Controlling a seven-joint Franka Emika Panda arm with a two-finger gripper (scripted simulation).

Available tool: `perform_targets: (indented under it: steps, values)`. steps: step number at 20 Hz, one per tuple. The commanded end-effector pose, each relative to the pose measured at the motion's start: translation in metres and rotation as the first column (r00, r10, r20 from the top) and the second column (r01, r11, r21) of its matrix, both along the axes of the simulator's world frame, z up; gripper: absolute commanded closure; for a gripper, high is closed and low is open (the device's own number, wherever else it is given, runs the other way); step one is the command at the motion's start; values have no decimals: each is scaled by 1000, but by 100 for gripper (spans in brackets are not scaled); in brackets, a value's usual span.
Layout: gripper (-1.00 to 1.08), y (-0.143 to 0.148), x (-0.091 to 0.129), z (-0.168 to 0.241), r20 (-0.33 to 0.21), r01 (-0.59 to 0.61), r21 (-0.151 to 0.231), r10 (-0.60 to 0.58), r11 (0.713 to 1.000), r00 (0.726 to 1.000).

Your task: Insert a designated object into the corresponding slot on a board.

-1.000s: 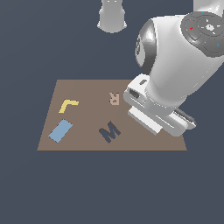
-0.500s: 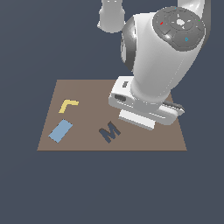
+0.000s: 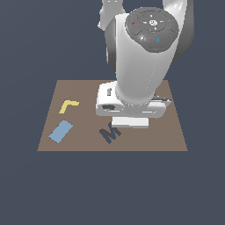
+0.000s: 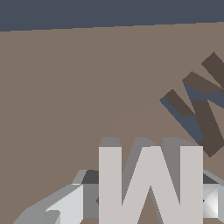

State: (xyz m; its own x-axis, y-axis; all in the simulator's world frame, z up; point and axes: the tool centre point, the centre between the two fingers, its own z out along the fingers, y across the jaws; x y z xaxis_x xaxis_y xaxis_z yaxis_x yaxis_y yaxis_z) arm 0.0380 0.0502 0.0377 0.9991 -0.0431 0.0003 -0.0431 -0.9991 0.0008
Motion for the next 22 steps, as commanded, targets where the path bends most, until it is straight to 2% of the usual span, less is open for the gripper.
perform_targets:
  steps: [1,7,14,22]
  values:
    - [108,-9,3,1,1,-88,0,88,996,996]
    - [108,-29,14,1,1,-289,0,289,957,957]
    - [108,-45,28,2,0,-469,-1,469,883,883]
    - [108,-55,41,3,0,-598,-1,598,802,802]
